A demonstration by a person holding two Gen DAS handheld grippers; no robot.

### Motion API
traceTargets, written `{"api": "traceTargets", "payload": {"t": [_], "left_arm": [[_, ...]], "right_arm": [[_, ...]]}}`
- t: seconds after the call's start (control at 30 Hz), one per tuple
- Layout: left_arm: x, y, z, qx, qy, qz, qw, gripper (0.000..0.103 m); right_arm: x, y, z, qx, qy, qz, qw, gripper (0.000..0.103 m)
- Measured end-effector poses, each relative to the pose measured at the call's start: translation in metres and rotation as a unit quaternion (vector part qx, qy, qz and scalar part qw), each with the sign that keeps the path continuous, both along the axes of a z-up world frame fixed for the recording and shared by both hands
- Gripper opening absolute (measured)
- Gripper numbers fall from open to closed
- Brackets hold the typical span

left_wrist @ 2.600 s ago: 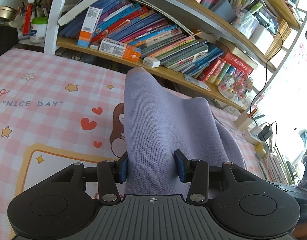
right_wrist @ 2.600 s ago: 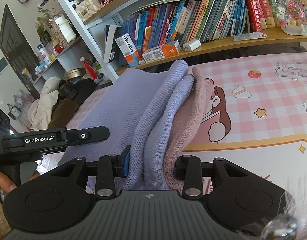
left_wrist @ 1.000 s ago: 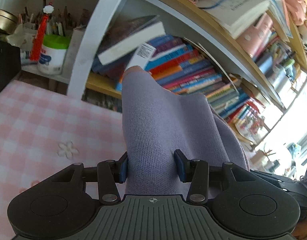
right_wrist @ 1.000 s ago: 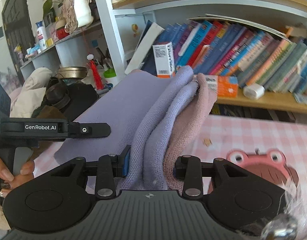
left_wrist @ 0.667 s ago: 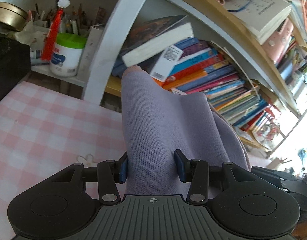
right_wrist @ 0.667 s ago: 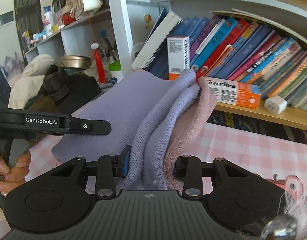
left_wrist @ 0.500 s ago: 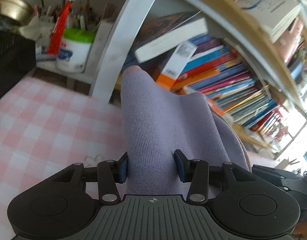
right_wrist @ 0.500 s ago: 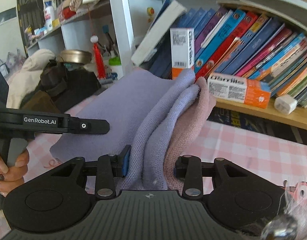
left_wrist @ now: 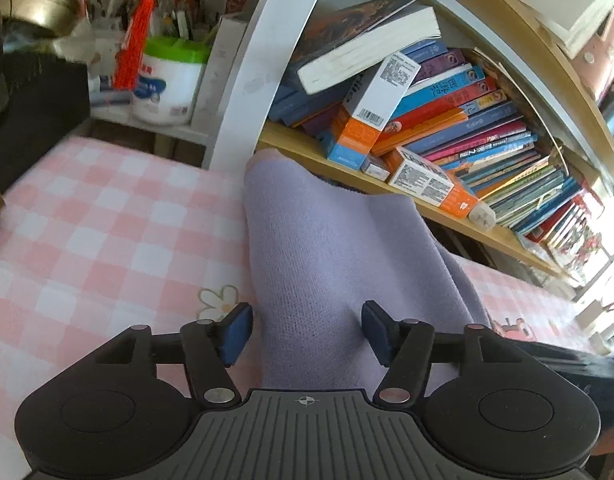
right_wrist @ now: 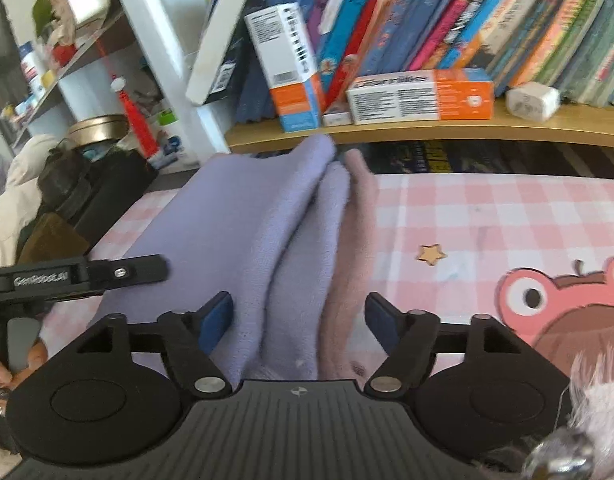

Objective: Fold clothes
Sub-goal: 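Open both tools and release the folded sweater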

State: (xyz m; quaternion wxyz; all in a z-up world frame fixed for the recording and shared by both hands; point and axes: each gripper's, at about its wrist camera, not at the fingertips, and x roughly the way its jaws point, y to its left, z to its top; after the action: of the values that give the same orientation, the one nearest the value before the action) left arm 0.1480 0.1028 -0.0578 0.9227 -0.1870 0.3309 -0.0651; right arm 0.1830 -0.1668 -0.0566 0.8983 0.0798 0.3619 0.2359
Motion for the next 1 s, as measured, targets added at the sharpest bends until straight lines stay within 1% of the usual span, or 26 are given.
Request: {"api": "traceTargets", "payload": {"t": [0.1, 0.17, 0.23, 0.3, 0.4, 0.47, 0.7, 0.93, 1.0], "left_arm": [[-0.007, -0.006, 0.009, 0.021, -0.011, -0.007, 0.9997, 0.063], [-0.012, -0.012, 0.016, 0.039, -0.019, -0.01, 0.999, 0.067], [-0.017, -0.018, 0.023, 0.055, -0.026, -0.01, 0.9981, 0.068], [-0.023, -0.025, 0.03, 0.072, -0.033, -0.009, 0.9968, 0.078], [-0.034, -0.034, 0.039, 0.089, -0.036, -0.003, 0.9954, 0.087], [-0.042, -0.04, 0.042, 0.096, -0.035, -0.002, 0.9947, 0.089], [-0.069, -0.053, 0.044, 0.121, -0.027, -0.003, 0.9923, 0.091], [-0.099, -0.064, 0.036, 0.144, -0.011, -0.013, 0.9895, 0.091], [-0.105, -0.065, 0.035, 0.14, -0.007, -0.015, 0.99, 0.091]], "right_arm": [[-0.006, -0.006, 0.003, -0.001, 0.001, -0.02, 1.0, 0.076], [-0.011, -0.007, 0.007, -0.007, -0.002, -0.031, 0.999, 0.078], [-0.017, -0.008, 0.011, -0.015, -0.011, -0.043, 0.999, 0.082], [-0.024, -0.011, 0.017, -0.02, -0.02, -0.058, 0.998, 0.084], [-0.034, -0.016, 0.025, -0.012, -0.021, -0.081, 0.996, 0.087], [-0.043, -0.017, 0.028, -0.015, -0.022, -0.092, 0.995, 0.088], [-0.082, -0.016, 0.032, -0.058, -0.037, -0.108, 0.992, 0.089], [-0.114, -0.019, 0.027, -0.079, -0.03, -0.119, 0.989, 0.089], [-0.122, -0.02, 0.027, -0.083, -0.028, -0.127, 0.988, 0.089]]}}
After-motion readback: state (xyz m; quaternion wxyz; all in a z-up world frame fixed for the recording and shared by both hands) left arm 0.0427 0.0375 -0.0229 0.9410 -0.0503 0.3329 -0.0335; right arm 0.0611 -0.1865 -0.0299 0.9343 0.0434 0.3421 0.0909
